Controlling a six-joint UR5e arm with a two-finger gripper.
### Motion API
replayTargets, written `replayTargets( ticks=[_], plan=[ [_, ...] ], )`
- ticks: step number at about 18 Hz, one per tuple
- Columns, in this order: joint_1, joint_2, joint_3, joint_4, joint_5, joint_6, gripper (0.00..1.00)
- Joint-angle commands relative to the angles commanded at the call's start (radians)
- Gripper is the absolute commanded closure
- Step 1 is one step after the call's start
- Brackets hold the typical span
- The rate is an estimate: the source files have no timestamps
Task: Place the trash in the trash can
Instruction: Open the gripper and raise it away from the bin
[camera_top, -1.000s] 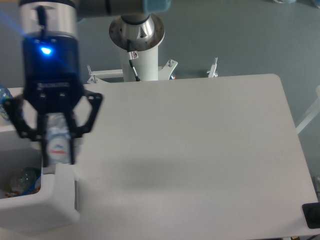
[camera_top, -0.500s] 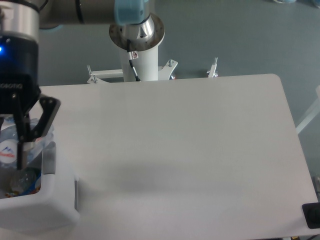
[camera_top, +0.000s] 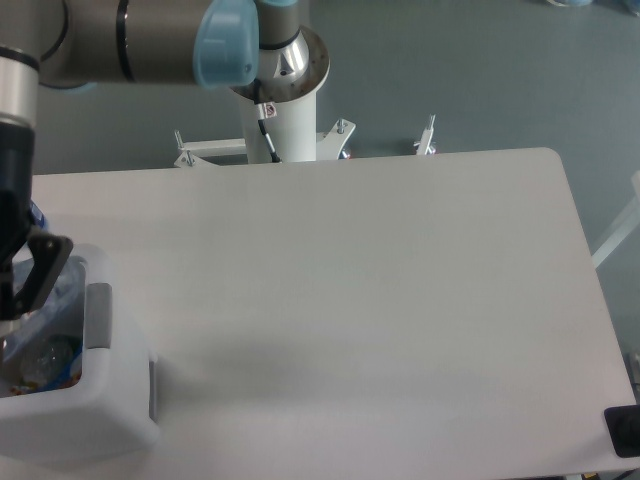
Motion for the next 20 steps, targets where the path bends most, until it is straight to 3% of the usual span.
replayTargets(
  ticks=[5, 6, 7, 8, 9, 12, 15, 20],
  plan=[
    [-0.003, -0.018, -0.005, -0.002, 0.000, 0.006, 0.71],
    [-0.003, -0.020, -0.009, -0.002, 0.000, 0.011, 0.62],
    [-0.003, -0.020, -0.014, -0.002, 0.000, 0.017, 0.47],
    [-0.003, -0.020, -0.023, -0.002, 0.000, 0.024, 0.20],
    [-0.003, -0.022, -0.031, -0.002, 0.000, 0.038, 0.01],
    [-0.003, -0.017, -0.043, -0.003, 0.002, 0.043, 0.00],
    [0.006, 0.014, -0.097, -0.005, 0.015, 0.046, 0.00],
    [0.156, 0.054, -0.106, -0.012, 0.086, 0.052, 0.00]
  ],
)
